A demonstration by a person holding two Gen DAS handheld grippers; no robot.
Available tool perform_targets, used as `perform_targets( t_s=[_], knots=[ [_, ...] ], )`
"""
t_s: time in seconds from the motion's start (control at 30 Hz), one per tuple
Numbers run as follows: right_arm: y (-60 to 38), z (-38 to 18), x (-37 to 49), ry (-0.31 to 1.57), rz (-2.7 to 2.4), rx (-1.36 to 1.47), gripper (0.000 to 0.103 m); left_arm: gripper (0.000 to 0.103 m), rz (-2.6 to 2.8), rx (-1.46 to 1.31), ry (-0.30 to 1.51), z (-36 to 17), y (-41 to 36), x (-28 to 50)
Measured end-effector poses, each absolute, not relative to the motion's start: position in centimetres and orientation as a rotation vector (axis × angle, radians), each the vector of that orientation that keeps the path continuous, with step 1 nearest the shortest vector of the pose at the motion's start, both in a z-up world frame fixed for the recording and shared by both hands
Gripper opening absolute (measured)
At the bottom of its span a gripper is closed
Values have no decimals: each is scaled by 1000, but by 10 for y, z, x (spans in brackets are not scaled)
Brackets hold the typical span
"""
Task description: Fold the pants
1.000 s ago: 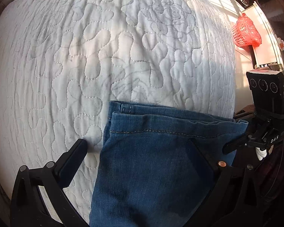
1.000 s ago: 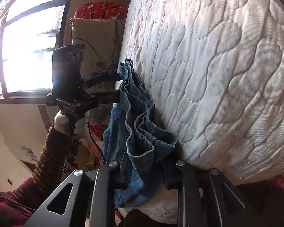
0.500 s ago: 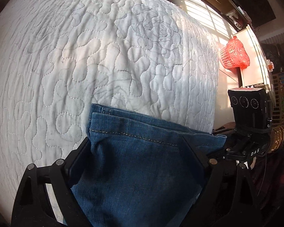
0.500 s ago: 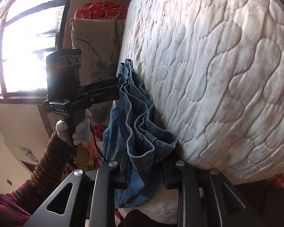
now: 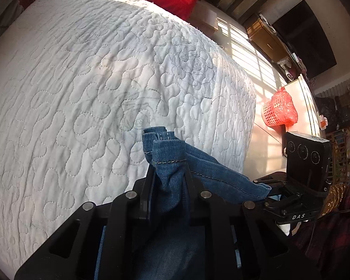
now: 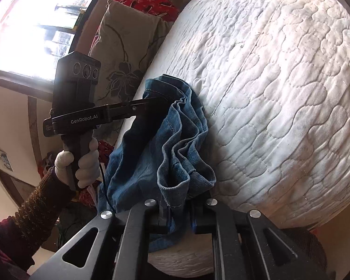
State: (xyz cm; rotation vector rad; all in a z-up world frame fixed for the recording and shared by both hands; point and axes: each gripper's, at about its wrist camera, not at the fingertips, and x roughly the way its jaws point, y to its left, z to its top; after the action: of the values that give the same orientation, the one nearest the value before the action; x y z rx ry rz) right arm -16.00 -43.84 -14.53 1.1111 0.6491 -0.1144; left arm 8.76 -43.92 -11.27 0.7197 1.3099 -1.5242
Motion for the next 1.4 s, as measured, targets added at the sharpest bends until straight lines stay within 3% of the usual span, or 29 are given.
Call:
perform_targets(
  t_s=[0.27,0.47,0.8,0.9,1.0,1.07,1.1,1.17,1.4],
  knots=[
    [-396,-82,-114,682,-1,810,11,16,-1478,354,1307,-83,-384,127],
    [-328,-57,-66,764,159,586,11,17,-1376,242,1338,-90,-330,137],
    [-217,-80,-7,959,378,345,12,17,-995,-46,1340,-97,-185,174],
    [-202,-88,-1,996,388,306,17,17,-943,-177,1317,-95,-145,172],
    [-196,-98,4,1059,383,295,30,33,-867,-292,1301,-101,-115,165],
    [-196,-99,1,1079,376,292,33,52,-833,-377,1289,-106,-98,158],
    [-196,-97,-3,1084,378,287,34,53,-815,-404,1284,-109,-93,153],
    [-193,-86,-10,1079,397,269,49,53,-798,-453,1278,-111,-84,144],
    [-249,-32,-7,922,295,302,51,54,-803,-473,1217,-97,-86,101]
  ],
)
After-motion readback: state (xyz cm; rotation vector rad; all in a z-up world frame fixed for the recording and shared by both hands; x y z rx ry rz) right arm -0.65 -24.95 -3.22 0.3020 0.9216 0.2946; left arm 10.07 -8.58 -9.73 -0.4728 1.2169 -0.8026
